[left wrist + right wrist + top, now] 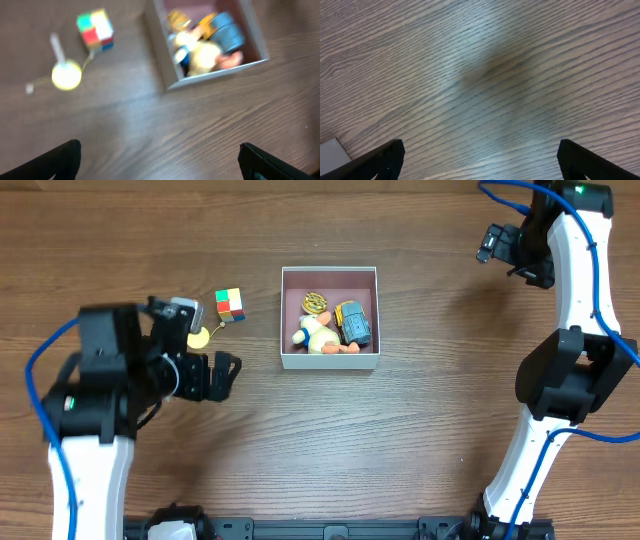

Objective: Pack container
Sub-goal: 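Raise the left gripper and move it over the Rubik's cube, then lower the left gripper onto the Rubik's cube and close on it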

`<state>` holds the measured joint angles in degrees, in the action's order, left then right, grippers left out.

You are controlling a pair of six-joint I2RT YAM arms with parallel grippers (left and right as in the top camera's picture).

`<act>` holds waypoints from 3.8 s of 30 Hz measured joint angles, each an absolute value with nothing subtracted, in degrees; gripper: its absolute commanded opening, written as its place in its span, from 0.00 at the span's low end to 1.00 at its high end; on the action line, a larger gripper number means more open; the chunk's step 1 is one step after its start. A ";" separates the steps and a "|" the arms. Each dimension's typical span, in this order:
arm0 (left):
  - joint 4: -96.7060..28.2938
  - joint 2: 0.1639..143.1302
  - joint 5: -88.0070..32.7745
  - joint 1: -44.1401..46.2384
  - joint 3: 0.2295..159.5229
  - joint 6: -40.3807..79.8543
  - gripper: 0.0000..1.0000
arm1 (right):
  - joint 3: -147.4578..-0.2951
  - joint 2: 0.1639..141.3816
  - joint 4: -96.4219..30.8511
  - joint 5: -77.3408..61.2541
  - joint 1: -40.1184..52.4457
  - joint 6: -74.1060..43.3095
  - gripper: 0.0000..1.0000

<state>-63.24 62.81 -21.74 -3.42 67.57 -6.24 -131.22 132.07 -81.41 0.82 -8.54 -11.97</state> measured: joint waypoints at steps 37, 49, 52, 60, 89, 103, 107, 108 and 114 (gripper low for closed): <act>-74.72 92.53 -3.38 -4.10 99.72 8.78 1.00 | -131.22 132.07 -81.43 0.84 -8.54 -11.94 1.00; -79.72 98.85 -1.19 4.25 106.21 6.52 1.00 | -131.22 132.07 -81.43 0.80 -8.54 -11.97 1.00; -80.60 103.70 2.37 6.92 109.69 6.72 1.00 | -131.22 132.07 -81.38 0.82 -8.54 -11.94 1.00; -78.00 114.32 2.39 6.20 111.11 7.14 1.00 | -131.22 132.07 -81.41 0.82 -8.54 -11.97 1.00; -74.67 119.04 -3.73 5.74 111.39 20.27 1.00 | -131.22 132.07 -81.38 0.82 -8.54 -11.99 1.00; -73.38 124.42 1.41 5.50 111.44 17.98 1.00 | -131.22 132.07 -81.38 0.80 -8.54 -11.97 1.00; -73.21 124.42 2.24 4.97 111.44 18.02 1.00 | -131.22 132.07 -81.41 0.82 -8.54 -11.97 1.00; -73.19 124.44 2.26 4.75 111.44 18.04 1.00 | -131.22 132.07 -81.38 0.82 -8.54 -11.97 1.00; -72.53 124.44 2.42 4.25 111.44 17.78 1.00 | -131.22 132.07 -81.41 0.82 -8.54 -11.94 1.00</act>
<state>-72.53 124.44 2.42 4.25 111.44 17.78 -131.22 132.07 -81.41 0.82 -8.54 -11.94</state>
